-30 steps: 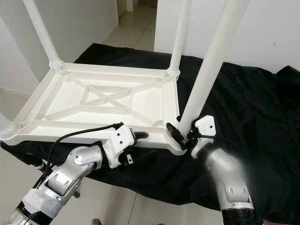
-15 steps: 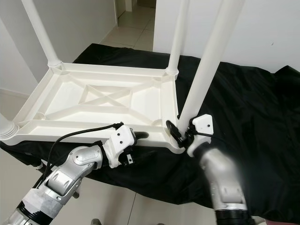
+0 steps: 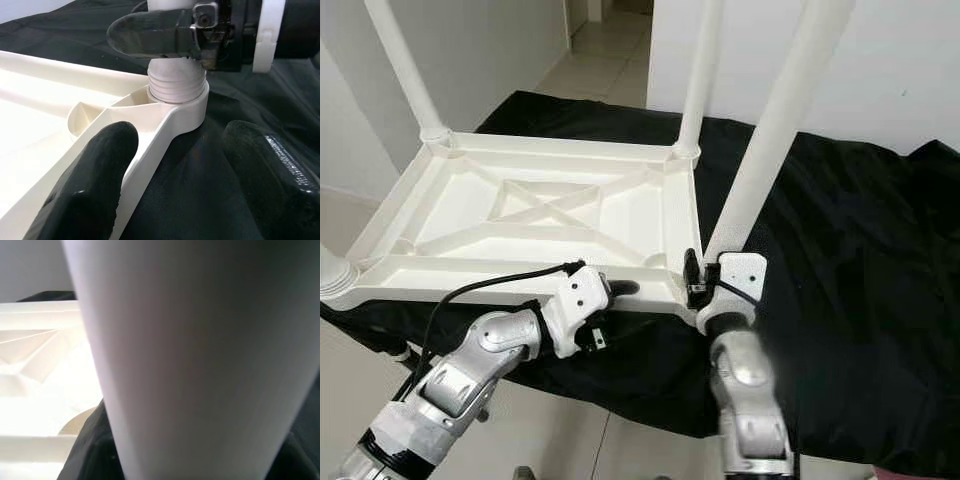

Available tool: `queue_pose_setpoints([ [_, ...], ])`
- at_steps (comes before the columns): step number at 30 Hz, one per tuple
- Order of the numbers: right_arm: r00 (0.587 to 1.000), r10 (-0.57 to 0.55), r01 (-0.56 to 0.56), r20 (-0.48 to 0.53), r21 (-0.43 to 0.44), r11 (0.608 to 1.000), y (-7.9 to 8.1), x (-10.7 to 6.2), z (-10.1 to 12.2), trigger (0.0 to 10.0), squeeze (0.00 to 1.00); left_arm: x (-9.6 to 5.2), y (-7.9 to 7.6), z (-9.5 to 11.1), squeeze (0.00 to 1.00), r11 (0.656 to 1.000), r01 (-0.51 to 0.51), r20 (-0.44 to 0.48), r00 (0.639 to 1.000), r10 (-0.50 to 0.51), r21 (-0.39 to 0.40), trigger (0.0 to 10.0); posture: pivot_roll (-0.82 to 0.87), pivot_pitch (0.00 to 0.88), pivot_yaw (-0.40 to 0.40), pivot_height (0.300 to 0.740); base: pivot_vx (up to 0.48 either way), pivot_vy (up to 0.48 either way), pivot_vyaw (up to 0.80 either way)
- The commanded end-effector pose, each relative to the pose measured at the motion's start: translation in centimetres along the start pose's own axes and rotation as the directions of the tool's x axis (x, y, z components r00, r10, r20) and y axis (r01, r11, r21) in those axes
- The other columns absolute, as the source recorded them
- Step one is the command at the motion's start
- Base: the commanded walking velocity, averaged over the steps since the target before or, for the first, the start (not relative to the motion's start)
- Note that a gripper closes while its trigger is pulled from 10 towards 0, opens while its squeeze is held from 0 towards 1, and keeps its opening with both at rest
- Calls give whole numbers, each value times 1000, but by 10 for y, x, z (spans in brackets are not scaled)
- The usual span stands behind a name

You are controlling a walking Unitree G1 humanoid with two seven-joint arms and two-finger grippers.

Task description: Building children table

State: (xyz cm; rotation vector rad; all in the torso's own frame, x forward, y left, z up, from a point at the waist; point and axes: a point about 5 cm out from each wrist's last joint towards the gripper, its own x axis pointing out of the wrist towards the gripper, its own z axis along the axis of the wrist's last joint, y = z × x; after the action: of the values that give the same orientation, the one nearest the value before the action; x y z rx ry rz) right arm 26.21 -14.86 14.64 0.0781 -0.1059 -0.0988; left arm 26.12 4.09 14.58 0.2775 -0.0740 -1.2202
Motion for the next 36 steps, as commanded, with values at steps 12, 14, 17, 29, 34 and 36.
queue_pose_setpoints([
  [12,995,-77,81,-61,73,994,14,-9,-7,10000,0,1,-5,-3,0,999,35,-20,999,-35,-2,10000,-27,100,-23,740,0,0,0],
  [14,996,-67,71,-57,69,995,16,-10,-7,10000,0,1,-5,-3,0,999,35,-19,999,-35,-2,10000,-24,101,-25,740,0,0,0],
  [17,997,-54,57,-48,74,996,17,-9,-5,10000,1000,1,-4,-3,0,1000,31,-18,999,-31,-3,10000,-24,103,-26,740,0,0,0],
  [29,999,48,-47,-5,72,996,-11,-3,-11,10000,467,5,-7,-2,0,1000,22,-6,1000,-22,-4,10000,-37,95,-40,740,0,0,0],
  [34,993,117,-118,20,60,991,-15,-2,-7,10000,0,5,-6,-2,0,1000,21,-4,1000,-21,-7,10000,-37,93,-43,740,0,0,0],
  [36,986,162,-164,34,61,985,-19,-1,-4,10000,0,5,-6,-2,0,1000,16,-2,1000,-16,-4,10000,-36,93,-48,740,0,0,0],
])
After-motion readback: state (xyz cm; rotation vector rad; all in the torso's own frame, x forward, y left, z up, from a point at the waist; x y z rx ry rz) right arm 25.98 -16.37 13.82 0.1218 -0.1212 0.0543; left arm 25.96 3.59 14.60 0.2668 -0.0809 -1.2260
